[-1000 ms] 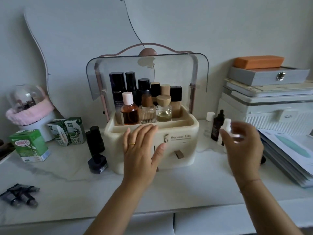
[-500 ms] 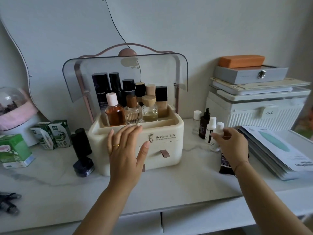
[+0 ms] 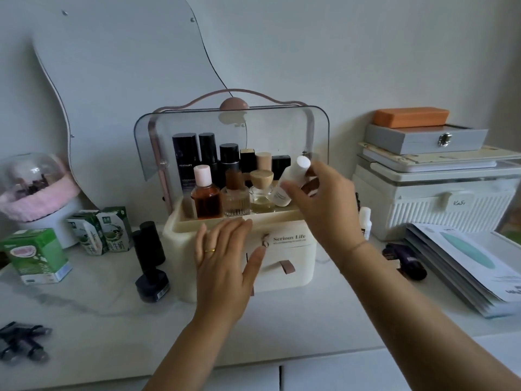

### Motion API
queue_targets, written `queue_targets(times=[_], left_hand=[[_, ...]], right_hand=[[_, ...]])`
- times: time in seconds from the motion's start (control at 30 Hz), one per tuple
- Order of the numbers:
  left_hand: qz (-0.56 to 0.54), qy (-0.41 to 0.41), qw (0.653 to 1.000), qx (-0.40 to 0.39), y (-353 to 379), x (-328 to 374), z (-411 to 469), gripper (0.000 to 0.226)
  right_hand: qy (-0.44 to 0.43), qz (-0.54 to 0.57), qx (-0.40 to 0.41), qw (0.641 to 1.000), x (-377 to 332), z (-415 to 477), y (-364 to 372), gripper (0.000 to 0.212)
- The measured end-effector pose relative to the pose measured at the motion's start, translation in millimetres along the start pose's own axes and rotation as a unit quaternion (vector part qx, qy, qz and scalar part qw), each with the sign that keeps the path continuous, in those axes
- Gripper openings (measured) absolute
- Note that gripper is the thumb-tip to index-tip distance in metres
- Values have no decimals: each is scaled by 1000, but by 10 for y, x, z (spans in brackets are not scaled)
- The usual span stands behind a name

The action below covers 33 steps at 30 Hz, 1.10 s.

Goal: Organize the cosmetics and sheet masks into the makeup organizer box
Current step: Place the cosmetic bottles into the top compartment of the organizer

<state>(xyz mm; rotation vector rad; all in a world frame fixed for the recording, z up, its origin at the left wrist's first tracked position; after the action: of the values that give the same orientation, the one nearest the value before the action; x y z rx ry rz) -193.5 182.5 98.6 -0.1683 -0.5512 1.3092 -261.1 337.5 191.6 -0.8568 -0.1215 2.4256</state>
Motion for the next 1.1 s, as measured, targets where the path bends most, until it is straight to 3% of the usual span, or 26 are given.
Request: queue_targets(times=[0.23,0.43,0.67,0.73,0.87,1.0,1.1], left_hand=[[3,9,999,-31,8,3,4,53],[0,10,1000,-27,12,-2,-7,51],[11,14,1000,-19,17,5,5,51],[12,18,1000,-17,9,7,4,52],[15,20,1000,-6,9,7,7,51],[14,16,1000,18,18,12,6,52],[14,12,999,40,26,10,6,49]], right_hand=[[52,-120,-15,991,285,153,474,30],[97,-123,-73,985,454,179,695,27],[88,-113,-98,985,446,98,664,26],[63,-63,-66,994,397,18,510,29],[37,70,74,994,547,-340,-22,22],[86,8,194,977,1196,-516,-364,19],[189,-59,154,968,1804,-450,-305,38]])
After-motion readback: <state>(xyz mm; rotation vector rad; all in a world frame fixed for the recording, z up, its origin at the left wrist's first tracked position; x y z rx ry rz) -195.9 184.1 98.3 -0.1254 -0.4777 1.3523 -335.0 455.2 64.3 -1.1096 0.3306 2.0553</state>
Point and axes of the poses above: each hand's wrist, its own z-axis towards the middle knuckle, its own y-axis out of the palm, x = y × z, the point moved 8 cm from there along z, towards the middle knuckle, and after that the axes turned 13 degrees about x, right-handed, at the moved point
